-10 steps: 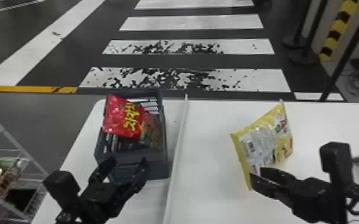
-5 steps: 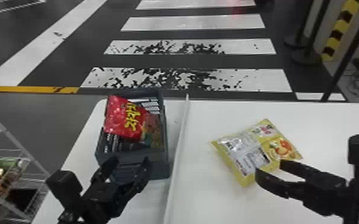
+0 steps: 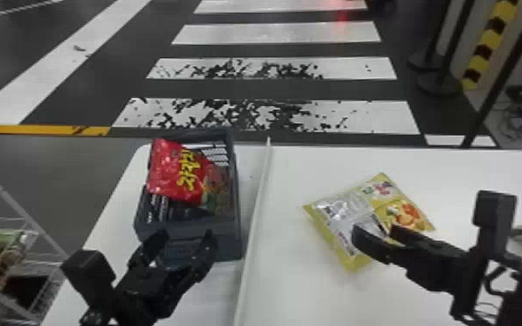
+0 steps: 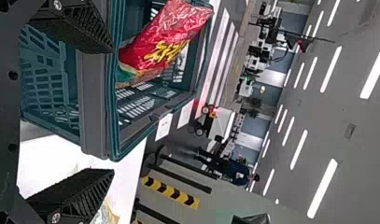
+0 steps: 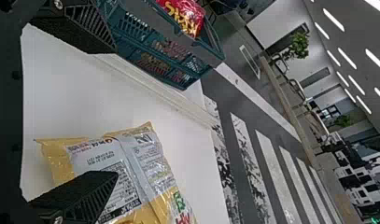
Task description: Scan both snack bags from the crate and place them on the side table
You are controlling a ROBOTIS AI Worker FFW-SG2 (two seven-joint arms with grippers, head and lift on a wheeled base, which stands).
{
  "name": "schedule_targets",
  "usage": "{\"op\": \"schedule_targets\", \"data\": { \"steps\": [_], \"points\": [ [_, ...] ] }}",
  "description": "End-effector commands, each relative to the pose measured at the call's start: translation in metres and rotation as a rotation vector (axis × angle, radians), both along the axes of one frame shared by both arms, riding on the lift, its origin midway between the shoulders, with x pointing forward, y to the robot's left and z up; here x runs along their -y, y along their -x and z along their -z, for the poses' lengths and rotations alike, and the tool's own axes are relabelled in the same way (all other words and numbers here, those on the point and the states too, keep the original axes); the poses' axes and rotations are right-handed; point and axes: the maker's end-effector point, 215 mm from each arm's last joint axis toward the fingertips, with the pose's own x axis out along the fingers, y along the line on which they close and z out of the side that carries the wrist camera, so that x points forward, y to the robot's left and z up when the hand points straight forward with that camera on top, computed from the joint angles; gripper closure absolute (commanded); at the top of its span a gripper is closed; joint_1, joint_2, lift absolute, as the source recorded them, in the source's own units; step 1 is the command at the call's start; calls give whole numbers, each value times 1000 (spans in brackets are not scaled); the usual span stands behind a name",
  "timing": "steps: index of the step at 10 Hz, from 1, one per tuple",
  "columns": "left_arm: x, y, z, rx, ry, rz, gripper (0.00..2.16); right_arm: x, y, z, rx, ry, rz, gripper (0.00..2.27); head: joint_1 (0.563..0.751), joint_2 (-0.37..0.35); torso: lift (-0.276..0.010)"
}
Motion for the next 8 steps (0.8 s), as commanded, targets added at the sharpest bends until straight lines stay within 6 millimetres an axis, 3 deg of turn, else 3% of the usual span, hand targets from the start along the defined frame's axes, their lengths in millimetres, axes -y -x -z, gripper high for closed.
{"op": "schedule_targets", "data": {
  "steps": [1,3,4,5,6,7,8],
  "points": [
    [0,0,0,0,0,0,83,-20,-12,4,-9,3,4,60,695,125,-95],
    [0,1,0,0,1,-1,83,-33,-20,6,-14,4,5,60,695,142,-95],
    [0,1,0,-2,1,-1,83,-33,-25,0,9,3,1,184,695,156,-95],
    [0,2,2,-5,1,-1,83,-34,-24,-2,14,-3,-8,745,695,163,-95],
    [0,2,2,-5,1,-1,83,-31,-24,2,9,21,-5,1801,695,165,-95],
    [-1,2,2,-5,1,-2,83,-28,-24,7,2,43,0,2243,695,164,-95],
    [-1,2,2,-5,1,-2,83,-29,-24,6,2,39,-2,2246,695,160,-95]
  ]
}}
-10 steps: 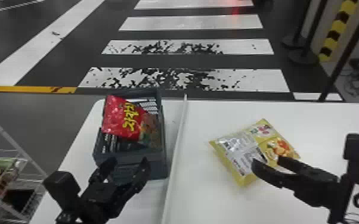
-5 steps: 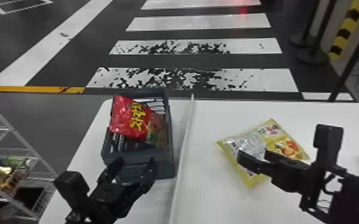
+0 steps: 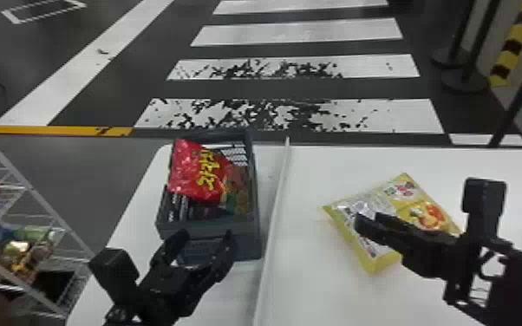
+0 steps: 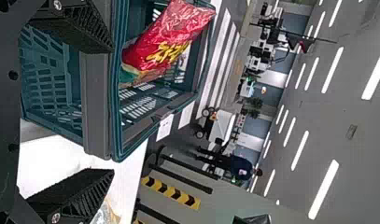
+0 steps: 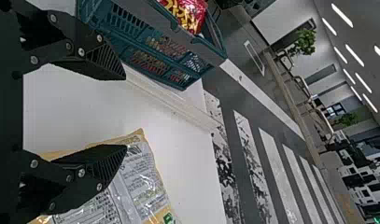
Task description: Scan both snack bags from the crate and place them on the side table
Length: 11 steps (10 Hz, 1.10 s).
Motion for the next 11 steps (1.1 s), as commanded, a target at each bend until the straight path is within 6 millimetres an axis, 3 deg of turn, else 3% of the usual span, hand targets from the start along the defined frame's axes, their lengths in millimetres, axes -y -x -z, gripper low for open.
{"op": "schedule_targets", "data": {
  "steps": [1,3,6,11],
  "points": [
    [0,0,0,0,0,0,83,-5,0,-5,5,-29,-2,2246,695,159,-95],
    [0,1,0,0,-2,1,83,-9,-17,-10,38,-50,32,2246,695,165,-95],
    [0,1,0,0,-2,1,83,-6,-53,16,39,11,75,2246,695,158,-95],
    [-1,1,-2,2,-3,0,83,-27,-78,45,52,136,38,2246,695,172,-95]
  ]
}}
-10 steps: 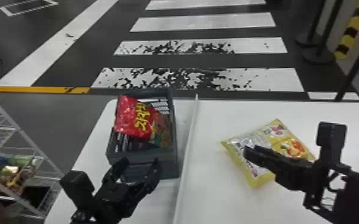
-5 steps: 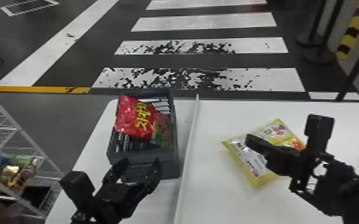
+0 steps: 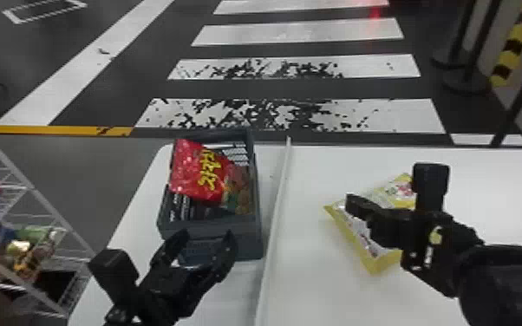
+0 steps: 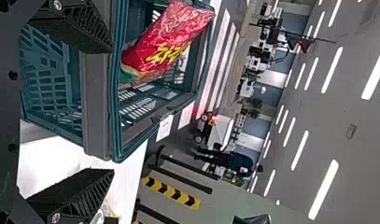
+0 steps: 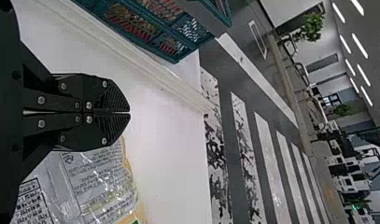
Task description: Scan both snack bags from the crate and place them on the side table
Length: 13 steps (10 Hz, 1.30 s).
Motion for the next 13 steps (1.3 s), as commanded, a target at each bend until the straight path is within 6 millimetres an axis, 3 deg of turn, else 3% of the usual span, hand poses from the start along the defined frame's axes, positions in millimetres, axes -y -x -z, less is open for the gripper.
{"op": "schedule_targets", "data": {
  "steps": [1,4,5,9,11,13],
  "points": [
    [-2,0,0,-1,-1,-3,83,6,-10,9,5,40,5,2246,695,177,-95],
    [-3,1,1,-2,-3,-5,83,29,-42,5,60,86,44,2246,695,162,-95],
    [-4,1,1,-3,-4,-7,83,39,-46,12,49,116,51,2246,695,151,-95],
    [-2,1,1,-2,-1,-5,83,63,-22,46,-33,174,55,2246,695,117,-95],
    [-3,1,1,-4,-2,-6,83,66,-4,46,-60,183,45,2246,695,106,-95],
    [1,1,1,-2,1,0,83,81,20,42,-93,199,42,2246,695,104,-95]
  ]
}}
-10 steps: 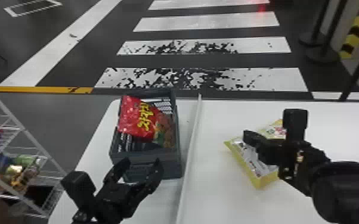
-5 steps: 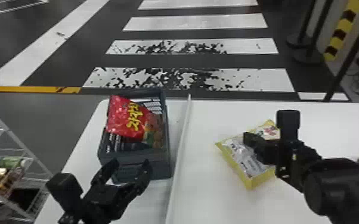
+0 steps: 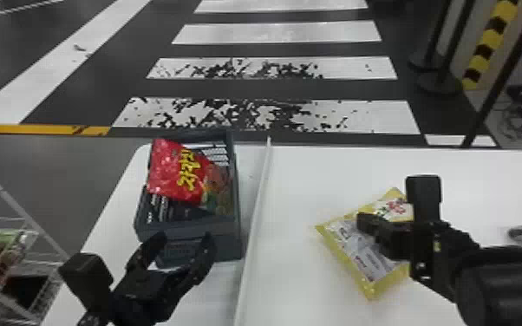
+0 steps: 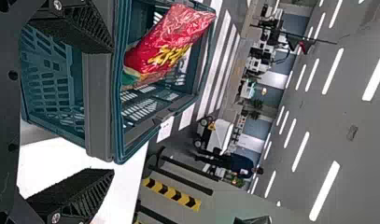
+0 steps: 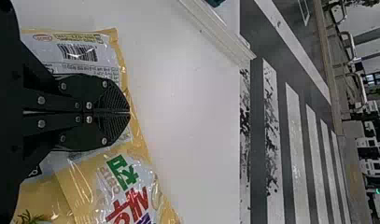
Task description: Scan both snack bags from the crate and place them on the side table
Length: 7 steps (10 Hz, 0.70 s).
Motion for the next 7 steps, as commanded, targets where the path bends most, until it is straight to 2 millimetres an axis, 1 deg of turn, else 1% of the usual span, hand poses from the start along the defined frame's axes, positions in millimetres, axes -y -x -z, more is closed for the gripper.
{"op": "schedule_targets", "data": {
  "steps": [1,2,3,4,5,6,7],
  "points": [
    [3,-1,0,1,2,4,83,14,19,-1,-32,20,-3,2246,695,95,-95],
    [3,-2,1,0,3,5,83,24,31,1,-58,31,-5,2246,695,84,-95],
    [3,-2,1,0,3,5,83,36,39,1,-68,43,-4,2246,695,71,-95],
    [3,-2,2,-2,3,5,83,43,47,1,-75,40,-7,2246,695,63,-95],
    [3,-2,1,0,3,5,83,46,53,1,-76,34,-8,2246,695,51,-95],
    [4,-2,2,-2,4,5,83,42,55,-3,-71,20,-14,2246,695,42,-95],
    [6,-3,2,0,6,9,83,35,53,-13,-58,-12,-23,2246,695,39,-95]
  ]
}}
